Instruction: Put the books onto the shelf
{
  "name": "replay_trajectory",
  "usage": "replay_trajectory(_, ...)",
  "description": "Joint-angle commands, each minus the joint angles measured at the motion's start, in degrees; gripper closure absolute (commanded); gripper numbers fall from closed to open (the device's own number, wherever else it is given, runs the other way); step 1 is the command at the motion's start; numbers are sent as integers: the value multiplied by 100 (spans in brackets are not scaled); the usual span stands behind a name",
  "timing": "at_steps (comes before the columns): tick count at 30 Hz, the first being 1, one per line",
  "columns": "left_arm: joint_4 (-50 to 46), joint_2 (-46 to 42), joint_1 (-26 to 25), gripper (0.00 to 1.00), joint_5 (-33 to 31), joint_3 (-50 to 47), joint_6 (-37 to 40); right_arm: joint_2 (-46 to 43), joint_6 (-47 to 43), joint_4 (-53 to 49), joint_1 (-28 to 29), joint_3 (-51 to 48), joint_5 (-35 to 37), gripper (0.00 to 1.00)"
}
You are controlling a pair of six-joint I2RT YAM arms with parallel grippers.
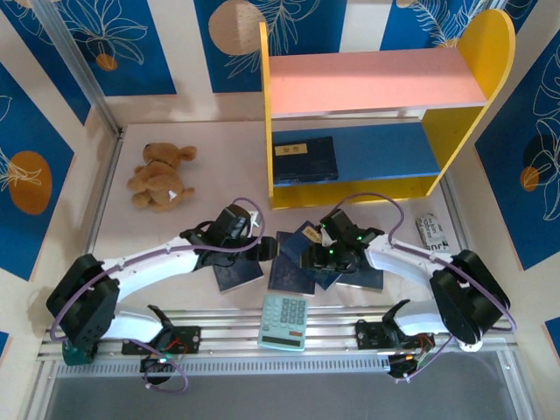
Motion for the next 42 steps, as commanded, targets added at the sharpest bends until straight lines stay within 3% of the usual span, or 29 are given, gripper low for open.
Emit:
replay_trajectory(1, 215, 152, -148, 26, 171, -58, -174, 470, 288, 787, 154, 161, -397, 54)
replay_trajectory(8, 322, 343, -324, 27, 95, -5, -272, 1104, 299, 1529, 175, 728, -1007, 57)
replay_trajectory(17, 430, 583, -353, 27, 90, 55, -276, 206, -485, 134, -460, 622, -313, 54)
replay_trajectory(24, 580, 957, -368, 27, 152, 192, -285, 376, -1026, -537, -879, 560, 70, 54)
replay_trajectory(33, 664, 1276, -368, 27, 171, 372, -299, 1059, -949, -747, -553, 1008, 598, 54)
replay_trajectory(42, 701, 1543, -362, 27, 180, 538, -263, 1608, -726, -431, -186, 1051, 296, 55)
